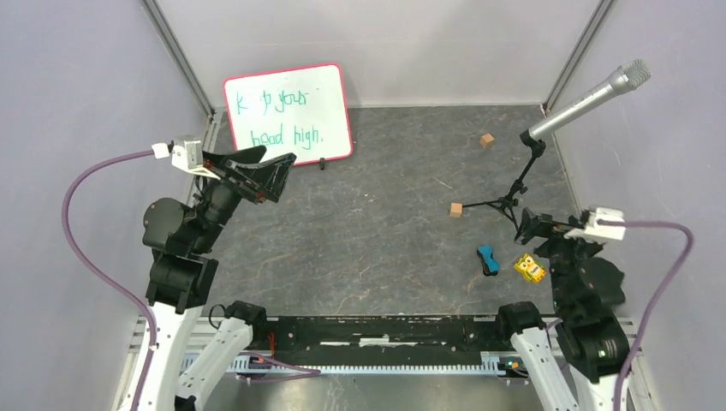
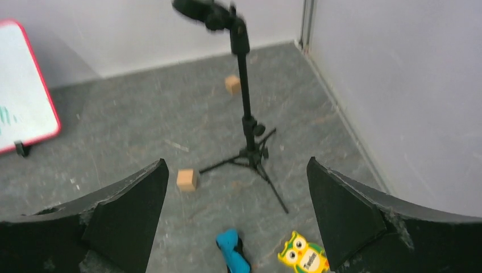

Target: Erase the whiteboard

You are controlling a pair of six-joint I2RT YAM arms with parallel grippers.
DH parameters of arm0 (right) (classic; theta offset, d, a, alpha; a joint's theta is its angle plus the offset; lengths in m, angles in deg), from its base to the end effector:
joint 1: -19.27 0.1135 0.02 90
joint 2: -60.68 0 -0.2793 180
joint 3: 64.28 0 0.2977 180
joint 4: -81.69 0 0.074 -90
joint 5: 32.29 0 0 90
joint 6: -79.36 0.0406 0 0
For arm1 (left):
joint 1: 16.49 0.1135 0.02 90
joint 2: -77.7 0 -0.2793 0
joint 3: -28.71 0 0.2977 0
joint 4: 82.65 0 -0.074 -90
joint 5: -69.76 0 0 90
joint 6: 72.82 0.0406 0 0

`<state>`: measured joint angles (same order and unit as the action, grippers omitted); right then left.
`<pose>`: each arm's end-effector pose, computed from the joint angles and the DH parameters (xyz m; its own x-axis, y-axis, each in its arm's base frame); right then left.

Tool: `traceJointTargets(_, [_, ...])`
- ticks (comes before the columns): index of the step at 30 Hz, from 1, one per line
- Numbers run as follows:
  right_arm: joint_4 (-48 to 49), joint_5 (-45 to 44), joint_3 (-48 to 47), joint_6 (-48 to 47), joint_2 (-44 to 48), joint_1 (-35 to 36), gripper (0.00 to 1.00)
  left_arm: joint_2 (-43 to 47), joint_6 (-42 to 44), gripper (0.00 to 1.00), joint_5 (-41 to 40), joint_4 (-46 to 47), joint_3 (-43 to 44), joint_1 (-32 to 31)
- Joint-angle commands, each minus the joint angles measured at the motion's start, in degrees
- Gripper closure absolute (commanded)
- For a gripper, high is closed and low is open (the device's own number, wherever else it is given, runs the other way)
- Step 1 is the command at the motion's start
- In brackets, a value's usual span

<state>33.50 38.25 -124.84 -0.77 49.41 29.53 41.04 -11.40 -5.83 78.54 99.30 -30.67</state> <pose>0.0541 -0.0040 0.3959 0.0460 0.1726 -0.9839 0.1542 0.9719 0.1777 0.1452 -0.0471 0.4760 -0.0029 -0.4772 -0.8788 0.5339 0.7424 -0.4048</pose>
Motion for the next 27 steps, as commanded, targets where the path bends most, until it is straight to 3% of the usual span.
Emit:
traceJointTargets(1, [-1.32, 3.01, 4.05, 2.90, -3.45, -0.16, 0.02, 0.61, 3.50, 0.00, -2.81, 0.14, -2.01, -1.48])
traceJointTargets(6, [3.70, 12.66, 8.98, 2.57, -5.37, -0.16, 0.02, -0.27, 8.32, 0.00, -7.93, -4.34, -2.46, -2.60])
traceJointTargets(14, [3.32, 22.76, 13.58, 2.49, -13.46, -0.16, 0.02, -0.81, 11.62, 0.00, -13.57, -6.14, -4.18, -4.46])
traceJointTargets(22, [14.24, 37.35, 19.99, 4.39, -15.09, -0.16, 0.02, -5.52, 8.17, 0.00, -17.00, -7.73, -5.80, -4.54])
traceJointTargets(27, [16.98, 39.27, 22.02, 3.50, -16.86, -0.15, 0.02, -12.95, 2.34, 0.00, -15.74, -10.53, -5.18, -4.53])
